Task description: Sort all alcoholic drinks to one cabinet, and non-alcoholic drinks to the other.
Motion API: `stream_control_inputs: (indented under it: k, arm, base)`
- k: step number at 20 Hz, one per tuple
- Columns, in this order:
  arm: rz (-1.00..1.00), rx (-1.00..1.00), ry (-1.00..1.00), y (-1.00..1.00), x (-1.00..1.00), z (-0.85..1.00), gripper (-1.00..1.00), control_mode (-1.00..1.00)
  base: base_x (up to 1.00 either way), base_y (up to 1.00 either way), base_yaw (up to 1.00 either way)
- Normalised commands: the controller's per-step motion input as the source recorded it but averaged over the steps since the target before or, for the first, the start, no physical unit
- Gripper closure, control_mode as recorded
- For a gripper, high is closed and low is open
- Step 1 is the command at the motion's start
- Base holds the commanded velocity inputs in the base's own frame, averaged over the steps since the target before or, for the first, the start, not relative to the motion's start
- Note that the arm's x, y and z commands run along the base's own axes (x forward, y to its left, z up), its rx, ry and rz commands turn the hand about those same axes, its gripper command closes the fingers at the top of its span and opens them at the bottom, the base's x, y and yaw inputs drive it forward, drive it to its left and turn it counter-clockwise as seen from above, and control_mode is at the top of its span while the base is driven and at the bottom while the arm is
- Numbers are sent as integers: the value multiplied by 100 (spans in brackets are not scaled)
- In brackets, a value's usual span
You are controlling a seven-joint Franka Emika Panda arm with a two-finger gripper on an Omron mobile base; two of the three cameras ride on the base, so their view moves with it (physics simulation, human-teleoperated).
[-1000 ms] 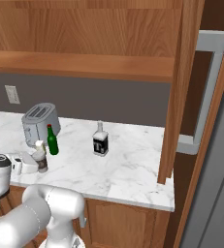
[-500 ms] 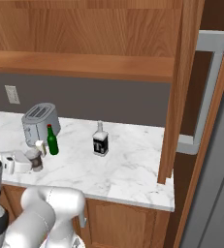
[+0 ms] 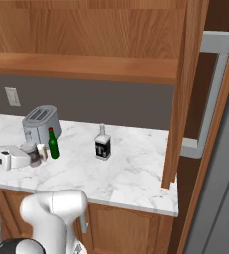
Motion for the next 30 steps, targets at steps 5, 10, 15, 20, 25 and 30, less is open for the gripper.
stream_control_inputs:
  k: [5, 10, 15, 20, 25, 30]
  arm:
    - [9, 2, 0, -24, -13, 90, 100, -100]
    - [6, 3, 0, -14, -2, 96, 100, -100]
    - [3, 1, 0, -11, 0, 98, 100, -100]
    - [1, 0, 0, -21, 0, 84, 100, -100]
    - [0, 0, 0, -28, 0, 82, 100, -100]
    - [0, 0, 0, -29, 0, 77, 100, -100]
  base:
    - [0, 0, 0]
    - [0, 0, 0]
    - [0, 0, 0]
    - [0, 0, 0]
    - [0, 0, 0]
    - [0, 0, 0]
